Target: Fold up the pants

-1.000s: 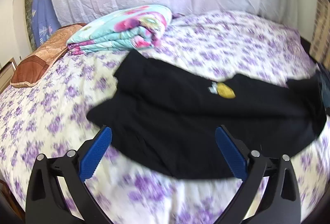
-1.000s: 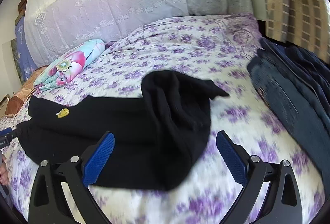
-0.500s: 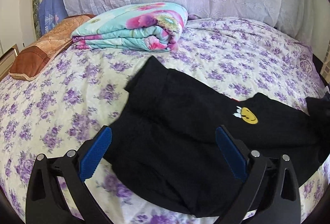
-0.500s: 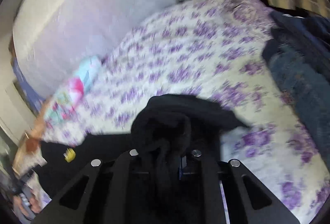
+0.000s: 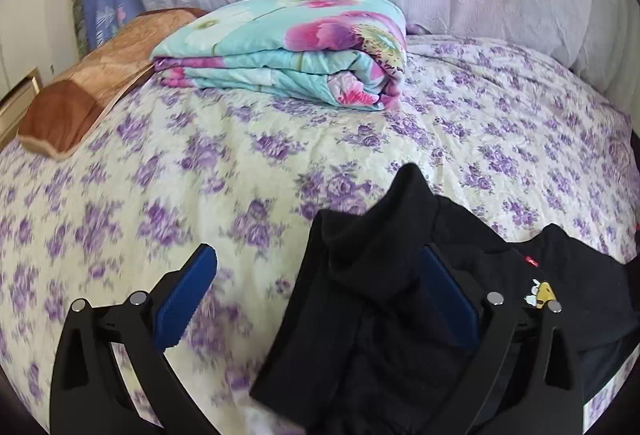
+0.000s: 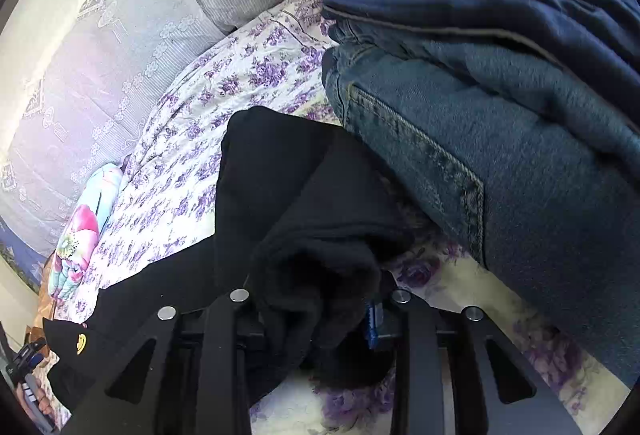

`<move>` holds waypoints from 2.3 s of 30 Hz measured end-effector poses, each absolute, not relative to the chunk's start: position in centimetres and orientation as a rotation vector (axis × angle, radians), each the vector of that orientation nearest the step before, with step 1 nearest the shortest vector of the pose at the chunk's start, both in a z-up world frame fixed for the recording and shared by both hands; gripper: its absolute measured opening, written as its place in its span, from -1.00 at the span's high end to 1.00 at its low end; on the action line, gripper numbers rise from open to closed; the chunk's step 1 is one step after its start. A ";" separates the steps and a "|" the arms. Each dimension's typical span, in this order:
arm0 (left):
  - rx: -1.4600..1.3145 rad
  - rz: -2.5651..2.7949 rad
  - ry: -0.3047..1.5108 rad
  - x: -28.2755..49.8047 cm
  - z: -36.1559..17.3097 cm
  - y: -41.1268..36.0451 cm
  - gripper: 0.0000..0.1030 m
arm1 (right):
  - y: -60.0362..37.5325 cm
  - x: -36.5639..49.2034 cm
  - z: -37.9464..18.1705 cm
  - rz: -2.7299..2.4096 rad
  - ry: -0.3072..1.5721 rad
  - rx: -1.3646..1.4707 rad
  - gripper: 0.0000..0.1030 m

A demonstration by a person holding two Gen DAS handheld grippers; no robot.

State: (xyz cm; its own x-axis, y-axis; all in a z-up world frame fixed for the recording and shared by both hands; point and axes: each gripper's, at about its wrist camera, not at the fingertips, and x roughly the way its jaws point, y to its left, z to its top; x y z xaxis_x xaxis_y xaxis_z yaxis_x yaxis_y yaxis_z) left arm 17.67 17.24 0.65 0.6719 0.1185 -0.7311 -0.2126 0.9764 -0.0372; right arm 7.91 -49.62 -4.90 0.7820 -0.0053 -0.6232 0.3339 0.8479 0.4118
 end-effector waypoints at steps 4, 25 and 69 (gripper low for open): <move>-0.114 0.087 0.852 20.2 0.0 17.3 -0.91 | -49.9 8.0 -5.0 -0.184 0.654 0.550 0.32; -0.453 -0.099 0.843 17.4 -0.1 21.7 0.28 | -48.0 9.8 -2.8 -0.102 0.646 0.514 0.59; -0.469 0.151 0.806 11.5 -3.8 23.2 -0.64 | -45.3 12.7 -5.1 0.224 0.703 1.138 -0.59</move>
State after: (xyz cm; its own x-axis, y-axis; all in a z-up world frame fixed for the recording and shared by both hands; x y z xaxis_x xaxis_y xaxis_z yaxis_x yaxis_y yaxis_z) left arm 11.46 23.18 -3.81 0.6881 -0.0459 -0.7242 -0.3046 0.8875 -0.3457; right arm 12.69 -45.28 -5.11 0.7670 0.5036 -0.3976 0.1814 0.4241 0.8873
